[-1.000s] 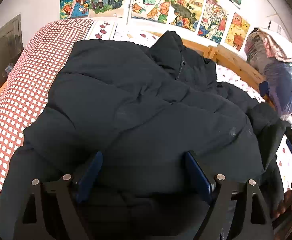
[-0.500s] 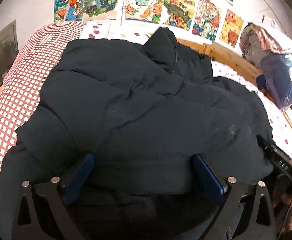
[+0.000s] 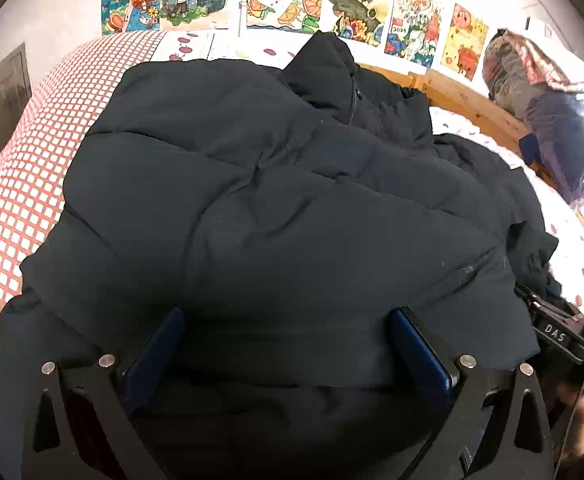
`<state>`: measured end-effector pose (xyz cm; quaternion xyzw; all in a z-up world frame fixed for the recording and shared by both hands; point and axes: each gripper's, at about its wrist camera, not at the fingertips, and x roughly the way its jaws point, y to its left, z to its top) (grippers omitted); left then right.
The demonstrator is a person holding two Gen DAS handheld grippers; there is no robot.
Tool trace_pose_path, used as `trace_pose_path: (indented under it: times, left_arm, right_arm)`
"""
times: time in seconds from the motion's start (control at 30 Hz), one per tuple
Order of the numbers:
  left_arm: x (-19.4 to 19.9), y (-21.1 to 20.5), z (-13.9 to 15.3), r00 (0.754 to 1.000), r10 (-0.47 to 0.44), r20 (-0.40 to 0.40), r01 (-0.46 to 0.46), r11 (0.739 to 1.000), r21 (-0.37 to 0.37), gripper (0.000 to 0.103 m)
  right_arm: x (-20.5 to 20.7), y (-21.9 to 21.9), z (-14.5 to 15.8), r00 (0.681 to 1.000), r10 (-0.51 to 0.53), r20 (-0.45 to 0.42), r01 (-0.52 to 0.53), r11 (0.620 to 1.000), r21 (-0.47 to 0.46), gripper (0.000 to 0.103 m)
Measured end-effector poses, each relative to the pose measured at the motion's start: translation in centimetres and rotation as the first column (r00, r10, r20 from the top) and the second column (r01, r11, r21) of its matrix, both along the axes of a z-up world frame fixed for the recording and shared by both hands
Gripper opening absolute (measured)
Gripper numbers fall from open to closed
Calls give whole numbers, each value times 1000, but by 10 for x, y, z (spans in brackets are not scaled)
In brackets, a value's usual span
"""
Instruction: Fold large clothes
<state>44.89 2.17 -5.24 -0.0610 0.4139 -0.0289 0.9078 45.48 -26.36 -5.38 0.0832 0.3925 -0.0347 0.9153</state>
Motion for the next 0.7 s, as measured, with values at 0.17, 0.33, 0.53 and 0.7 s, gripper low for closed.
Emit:
trace_pose_path:
  times: [0.17,0.33,0.53,0.7]
  left_arm:
    - [-10,15,19,999,-15,-28,11,992,-125,103]
    - [-54,30,59,997,73,25,-64,964,-258,103]
    - [-101,33,111,989,143,46,-126,954,-271,103]
    - [-137,22,156,981,167,95,-156,981,-119,103]
  right_arm:
    - [-8,-2,3,1000,-8,12,8,1000,12,102]
    - [-36,-14,31,999,39,-3,-39,998,56,101]
    - [-84,-16,72,996,91,23,-92,994,54,101]
    - [-123,-11,113,979,191,74,-194,980,32,101]
